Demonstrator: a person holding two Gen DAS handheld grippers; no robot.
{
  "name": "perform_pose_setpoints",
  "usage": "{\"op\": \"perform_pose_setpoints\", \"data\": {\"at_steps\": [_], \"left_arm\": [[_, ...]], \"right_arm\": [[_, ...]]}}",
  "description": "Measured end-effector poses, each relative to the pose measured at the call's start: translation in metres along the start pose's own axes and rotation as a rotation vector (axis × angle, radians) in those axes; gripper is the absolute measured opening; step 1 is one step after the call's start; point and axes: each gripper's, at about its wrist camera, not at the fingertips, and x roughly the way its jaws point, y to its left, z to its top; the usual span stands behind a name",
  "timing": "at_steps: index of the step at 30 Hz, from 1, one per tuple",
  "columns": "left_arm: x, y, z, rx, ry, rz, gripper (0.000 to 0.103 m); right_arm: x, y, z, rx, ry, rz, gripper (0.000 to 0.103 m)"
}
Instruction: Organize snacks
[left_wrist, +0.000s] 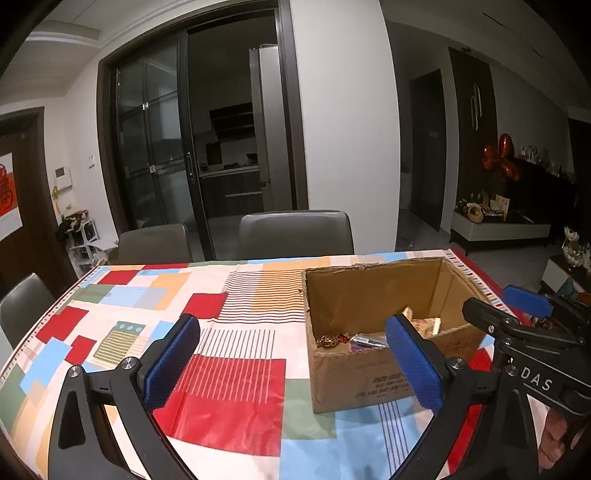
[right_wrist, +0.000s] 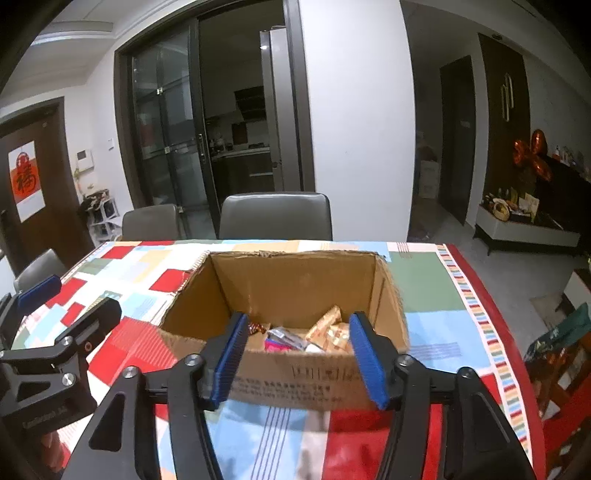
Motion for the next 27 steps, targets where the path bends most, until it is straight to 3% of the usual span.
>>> {"op": "perform_pose_setpoints", "data": {"at_steps": [7,27], "left_arm": [[-0.038,-0.003,-0.007,-0.011,-0.003,-0.021,0.103],[-0.142,-0.019,-0.047,0.004,-0.060,-0.035,0.103]], "right_arm": [[-0.043,-0.006,-0.012,0.015,-0.007,-0.023,0.074],[-0.151,-0.018,-0.060,-0.005,-0.060,-0.071,0.084]]}}
